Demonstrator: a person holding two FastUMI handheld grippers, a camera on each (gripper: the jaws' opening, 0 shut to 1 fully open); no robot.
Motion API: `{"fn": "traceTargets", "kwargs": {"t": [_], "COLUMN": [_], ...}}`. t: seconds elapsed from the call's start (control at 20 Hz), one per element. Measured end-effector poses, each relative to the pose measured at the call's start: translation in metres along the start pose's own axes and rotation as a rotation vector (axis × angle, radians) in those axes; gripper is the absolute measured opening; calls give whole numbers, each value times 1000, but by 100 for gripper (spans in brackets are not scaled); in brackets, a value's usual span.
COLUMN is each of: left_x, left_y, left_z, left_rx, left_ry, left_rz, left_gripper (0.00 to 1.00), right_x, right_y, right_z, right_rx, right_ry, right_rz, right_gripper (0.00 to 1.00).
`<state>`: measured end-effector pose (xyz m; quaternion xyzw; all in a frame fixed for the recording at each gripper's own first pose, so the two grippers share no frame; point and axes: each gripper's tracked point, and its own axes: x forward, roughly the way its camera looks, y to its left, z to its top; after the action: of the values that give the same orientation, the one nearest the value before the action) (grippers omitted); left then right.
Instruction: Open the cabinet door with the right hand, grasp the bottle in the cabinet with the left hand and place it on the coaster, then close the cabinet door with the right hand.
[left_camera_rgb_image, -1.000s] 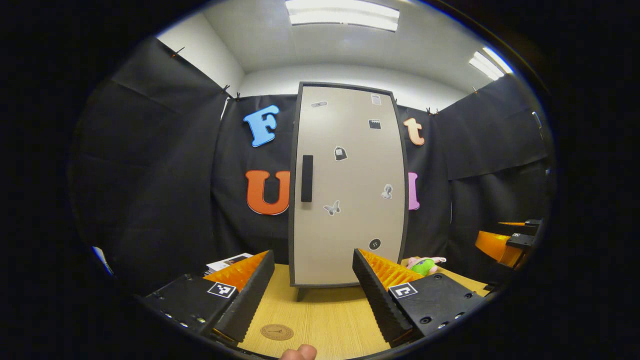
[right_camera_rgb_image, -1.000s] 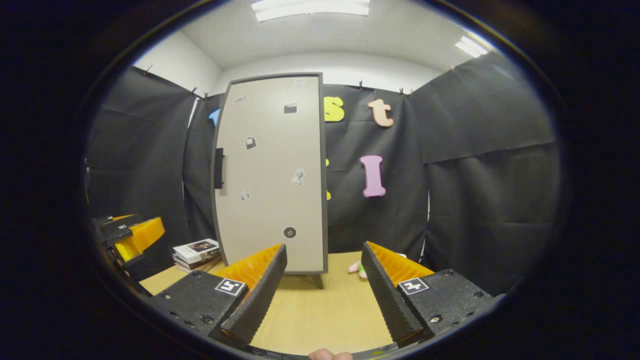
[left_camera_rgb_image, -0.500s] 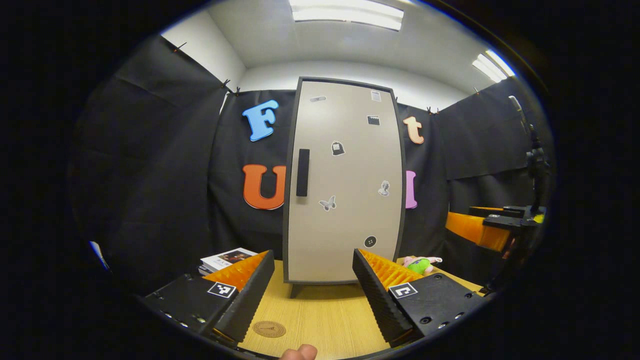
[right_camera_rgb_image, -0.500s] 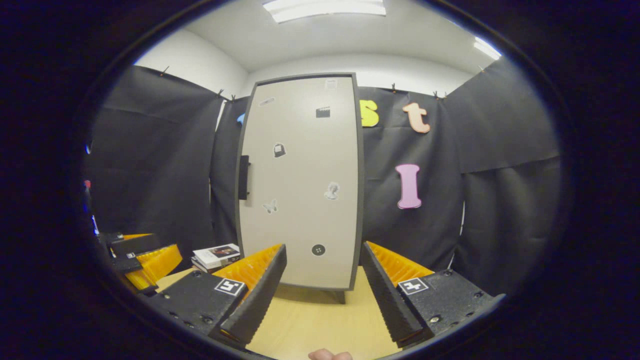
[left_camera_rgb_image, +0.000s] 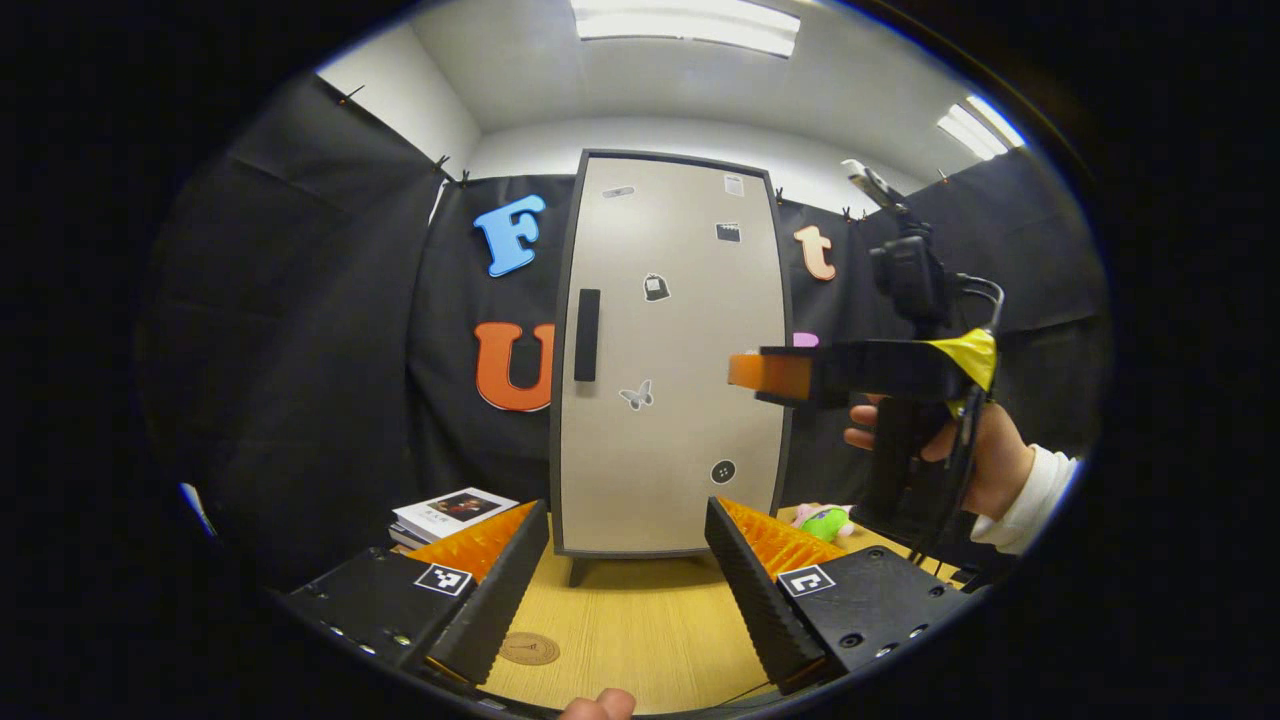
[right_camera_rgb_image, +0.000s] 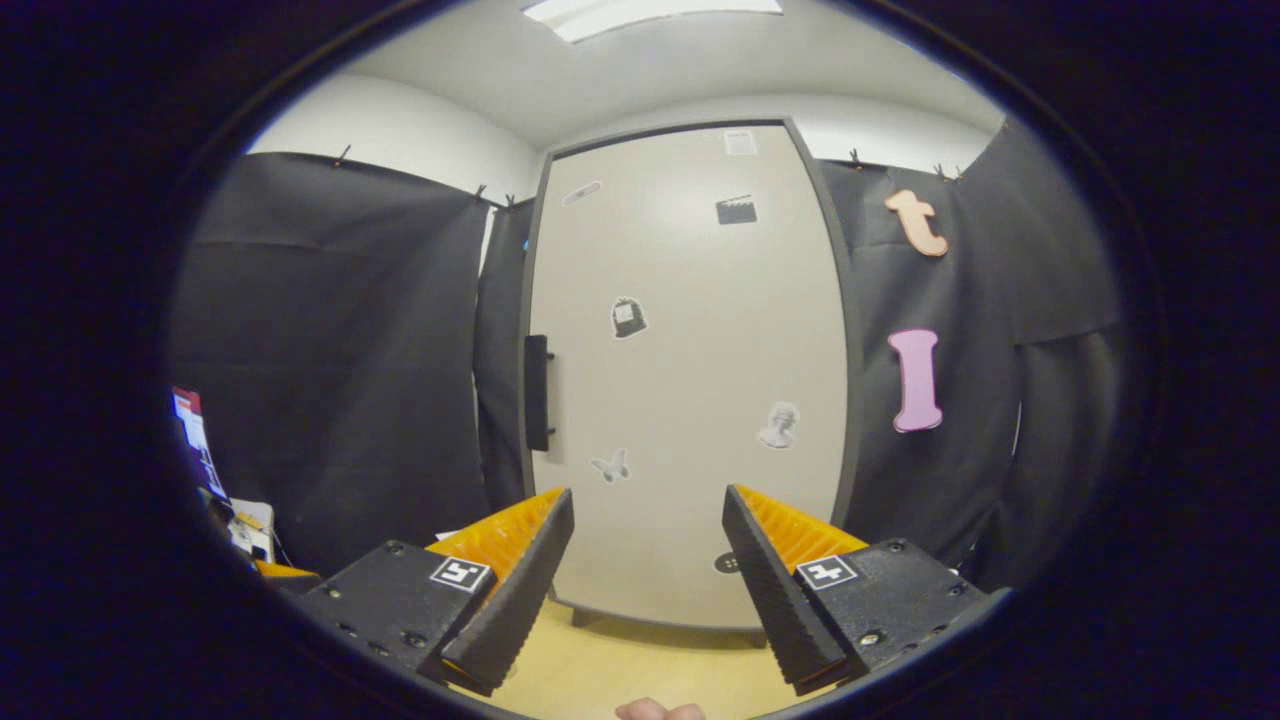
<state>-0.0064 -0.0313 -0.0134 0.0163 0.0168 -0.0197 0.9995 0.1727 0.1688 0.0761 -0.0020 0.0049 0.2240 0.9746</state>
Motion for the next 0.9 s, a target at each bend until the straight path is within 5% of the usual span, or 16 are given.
{"fn": "traceTargets", "kwargs": {"t": [0.3, 0.9], "left_x": [0, -1], "left_y": [9, 37], "left_z": [-2, -7], "left_rx": [3, 0], "left_ry": [1, 18], "left_rz": [6, 51], "left_gripper": [95, 95], "right_x": [78, 165], "right_y": [50, 86], "right_z": [14, 10], "right_rx": [-24, -49], "right_ry": [38, 73], "right_rz": [85, 58], "right_gripper": [96, 96]}}
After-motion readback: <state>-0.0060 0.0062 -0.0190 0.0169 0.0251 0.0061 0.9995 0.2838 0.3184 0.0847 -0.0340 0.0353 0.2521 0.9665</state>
